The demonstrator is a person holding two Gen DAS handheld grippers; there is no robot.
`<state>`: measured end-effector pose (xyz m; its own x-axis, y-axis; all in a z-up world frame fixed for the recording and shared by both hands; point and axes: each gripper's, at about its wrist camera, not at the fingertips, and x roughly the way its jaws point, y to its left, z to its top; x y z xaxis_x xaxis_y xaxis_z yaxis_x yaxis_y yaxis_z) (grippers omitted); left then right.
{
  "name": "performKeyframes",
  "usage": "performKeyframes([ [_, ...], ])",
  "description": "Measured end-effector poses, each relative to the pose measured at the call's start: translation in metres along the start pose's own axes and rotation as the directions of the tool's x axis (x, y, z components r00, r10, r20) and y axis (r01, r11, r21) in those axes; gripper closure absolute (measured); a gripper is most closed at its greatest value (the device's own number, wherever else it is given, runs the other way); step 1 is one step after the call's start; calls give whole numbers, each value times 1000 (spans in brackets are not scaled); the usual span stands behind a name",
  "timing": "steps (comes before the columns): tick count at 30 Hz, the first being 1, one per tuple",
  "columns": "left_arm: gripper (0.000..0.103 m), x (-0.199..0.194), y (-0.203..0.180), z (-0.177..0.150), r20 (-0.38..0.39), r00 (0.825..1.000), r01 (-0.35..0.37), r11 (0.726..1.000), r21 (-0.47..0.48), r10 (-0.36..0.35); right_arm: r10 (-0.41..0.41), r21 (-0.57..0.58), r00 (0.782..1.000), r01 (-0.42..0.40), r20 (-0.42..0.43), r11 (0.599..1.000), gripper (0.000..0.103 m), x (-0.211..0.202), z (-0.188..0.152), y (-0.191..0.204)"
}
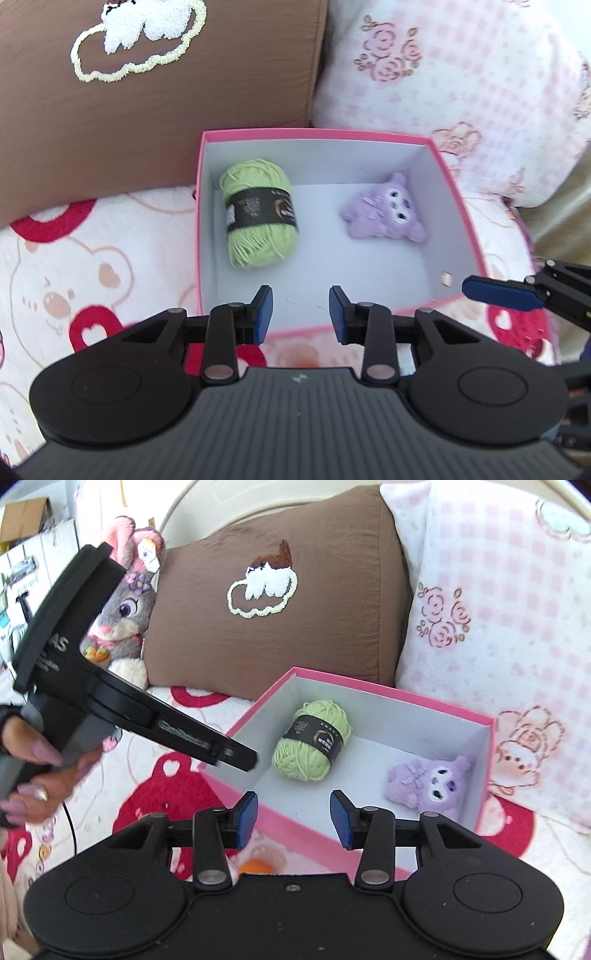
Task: Organize objects
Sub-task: 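Lift the left tool out of the box toward the blue wipes packet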
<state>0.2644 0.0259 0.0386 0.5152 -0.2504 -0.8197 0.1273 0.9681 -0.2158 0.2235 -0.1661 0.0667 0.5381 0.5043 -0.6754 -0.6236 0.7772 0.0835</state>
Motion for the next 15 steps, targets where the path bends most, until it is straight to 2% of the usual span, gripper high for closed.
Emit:
performKeyframes([
  [4,70,-14,-6,-12,-6,1000,17,1000,8,-17,-2,-45,1000,2,-7,999,54,-23,-8,3],
  [11,70,-33,-24,-30,-22,997,70,997,41,-69,98,-34,995,-99,-19,995,54,-63,-23,4],
  [15,68,-42,-36,-39,-23,997,81,995,62,-79,114,-60,993,-115,-19,992,53,-85,-31,12],
])
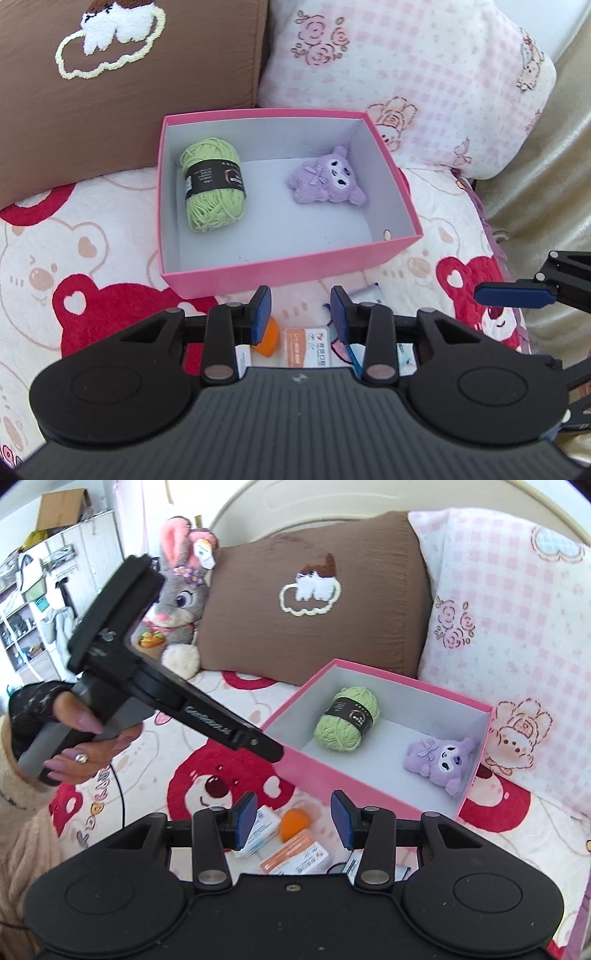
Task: Organize objects
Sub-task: 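Lift the left tool out of the box toward the blue wipes packet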
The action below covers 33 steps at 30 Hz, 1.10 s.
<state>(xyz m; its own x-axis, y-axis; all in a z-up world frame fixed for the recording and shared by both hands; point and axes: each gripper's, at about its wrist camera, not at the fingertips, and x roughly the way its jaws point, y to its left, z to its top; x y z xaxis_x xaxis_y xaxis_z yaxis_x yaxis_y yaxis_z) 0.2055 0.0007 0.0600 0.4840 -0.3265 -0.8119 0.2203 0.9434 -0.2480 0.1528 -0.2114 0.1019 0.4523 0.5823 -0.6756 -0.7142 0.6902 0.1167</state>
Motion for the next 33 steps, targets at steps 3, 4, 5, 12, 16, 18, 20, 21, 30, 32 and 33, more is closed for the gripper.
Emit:
performKeyframes([
  [3,67,-2,-10,-6,-10,1000,9,1000,24,-9,2,-32,1000,-2,-6,999,52,-8,-7,8],
  [4,67,-2,-14,-7,-15,1000,11,999,32,-11,4,-40,1000,-5,-10,999,52,-10,-10,11],
  [5,67,-2,-17,-9,-20,1000,14,999,38,-14,5,-45,1000,-6,-14,999,51,-11,-13,13],
  [12,65,4,-38,-22,-43,998,40,998,57,-38,19,-84,999,-22,-40,996,47,-18,-38,23],
  [16,63,10,-45,-32,-52,997,58,997,47,-56,8,-121,998,-16,-69,993,44,-18,-49,28],
  [18,63,14,-48,-37,-52,997,57,997,43,-55,5,-129,997,-16,-83,991,43,-17,-53,30],
  [20,62,17,-49,-43,-58,997,61,997,36,-59,5,-131,995,-18,-96,991,42,-15,-58,30],
  [21,62,19,-50,-46,-63,996,65,997,29,-63,3,-131,995,-16,-102,991,41,-14,-61,30],
  [30,62,36,-49,-70,-92,992,86,996,-15,-87,-12,-126,990,-6,-141,992,37,7,-79,30],
  [32,62,41,-49,-74,-88,992,94,995,-27,-96,-23,-125,989,5,-143,992,36,13,-82,30],
  [33,62,42,-49,-76,-83,992,96,995,-27,-98,-27,-118,989,10,-143,993,36,16,-84,29],
])
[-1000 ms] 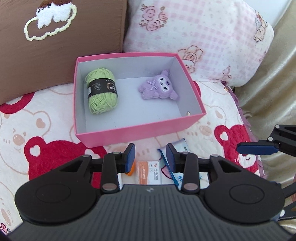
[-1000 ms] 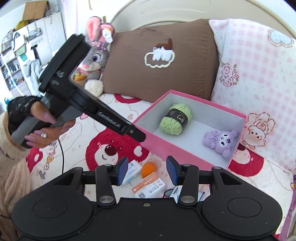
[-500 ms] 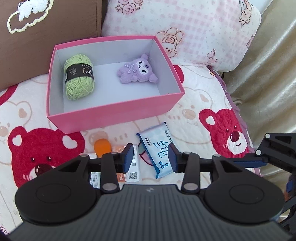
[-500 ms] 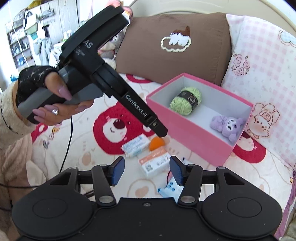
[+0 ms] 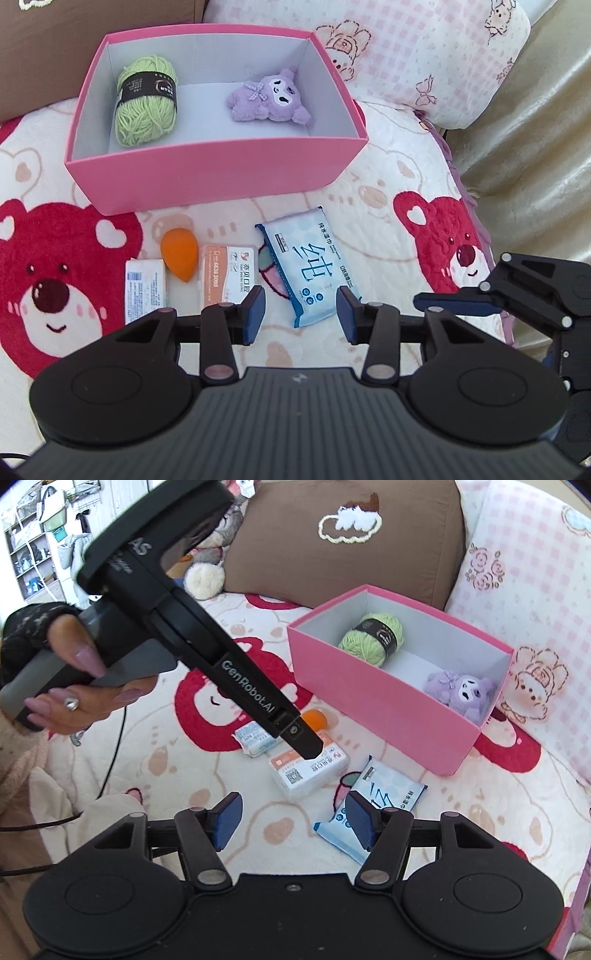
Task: Organize objects
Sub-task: 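Lift the left tool out of the box toward the blue wipes packet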
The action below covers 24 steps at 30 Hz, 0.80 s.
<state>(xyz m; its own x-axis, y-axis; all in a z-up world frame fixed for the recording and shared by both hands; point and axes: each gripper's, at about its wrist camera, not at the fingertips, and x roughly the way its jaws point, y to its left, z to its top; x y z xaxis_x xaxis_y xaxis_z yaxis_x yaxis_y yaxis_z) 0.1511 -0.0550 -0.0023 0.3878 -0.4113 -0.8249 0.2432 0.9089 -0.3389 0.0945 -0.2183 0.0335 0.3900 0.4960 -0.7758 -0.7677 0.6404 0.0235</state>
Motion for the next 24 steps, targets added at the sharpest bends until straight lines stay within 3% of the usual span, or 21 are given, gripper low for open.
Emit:
performKeyframes([
  [3,60,7,-1,-6,27,1000,1,1000,1,-1,-15,27,1000,15,5,1000,34,9,-5,-1],
  [6,58,16,-1,-12,45,999,3,1000,1,-3,-73,62,997,71,31,996,18,19,-9,0],
  [14,57,45,6,-24,59,998,7,999,-36,-5,-148,147,989,144,21,979,18,60,-24,-16],
  [24,53,78,6,-27,7,1000,14,999,-30,-14,-201,289,979,198,-20,937,18,101,-52,-41],
])
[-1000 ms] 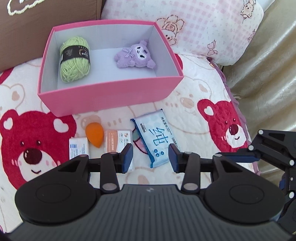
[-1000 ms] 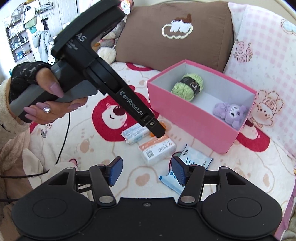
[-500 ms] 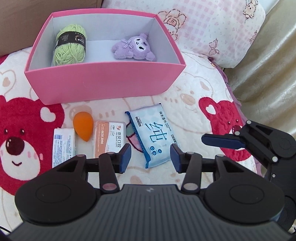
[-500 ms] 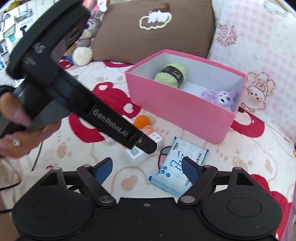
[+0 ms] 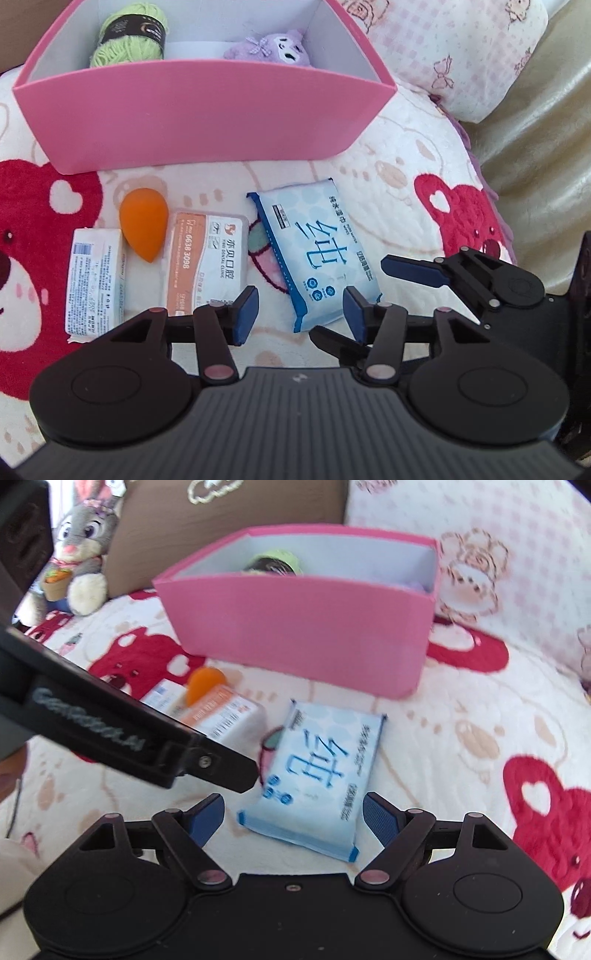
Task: Organize objects
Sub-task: 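Lift the left tool out of the box toward the blue wipes packet, then lower the open left tool around the edge of the wipes packet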
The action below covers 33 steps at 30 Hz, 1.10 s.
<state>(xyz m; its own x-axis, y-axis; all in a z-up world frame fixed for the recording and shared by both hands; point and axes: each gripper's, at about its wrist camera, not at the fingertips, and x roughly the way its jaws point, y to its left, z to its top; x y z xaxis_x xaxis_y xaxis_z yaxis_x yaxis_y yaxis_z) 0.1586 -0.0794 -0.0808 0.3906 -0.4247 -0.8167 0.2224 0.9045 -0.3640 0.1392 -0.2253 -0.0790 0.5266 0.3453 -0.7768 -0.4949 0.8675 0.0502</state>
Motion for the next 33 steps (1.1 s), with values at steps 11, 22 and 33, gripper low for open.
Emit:
performKeyframes([
  [11,44,42,-12,3,-76,996,-46,998,38,48,6,58,1000,-5,-23,998,18,18,-14,-5],
  [22,47,54,-18,0,-110,994,-29,999,-18,27,15,69,1000,-14,-18,998,18,5,-26,-9],
  [33,63,74,-38,11,-163,973,156,987,-49,-162,-88,146,996,86,4,985,15,-3,-34,-38],
])
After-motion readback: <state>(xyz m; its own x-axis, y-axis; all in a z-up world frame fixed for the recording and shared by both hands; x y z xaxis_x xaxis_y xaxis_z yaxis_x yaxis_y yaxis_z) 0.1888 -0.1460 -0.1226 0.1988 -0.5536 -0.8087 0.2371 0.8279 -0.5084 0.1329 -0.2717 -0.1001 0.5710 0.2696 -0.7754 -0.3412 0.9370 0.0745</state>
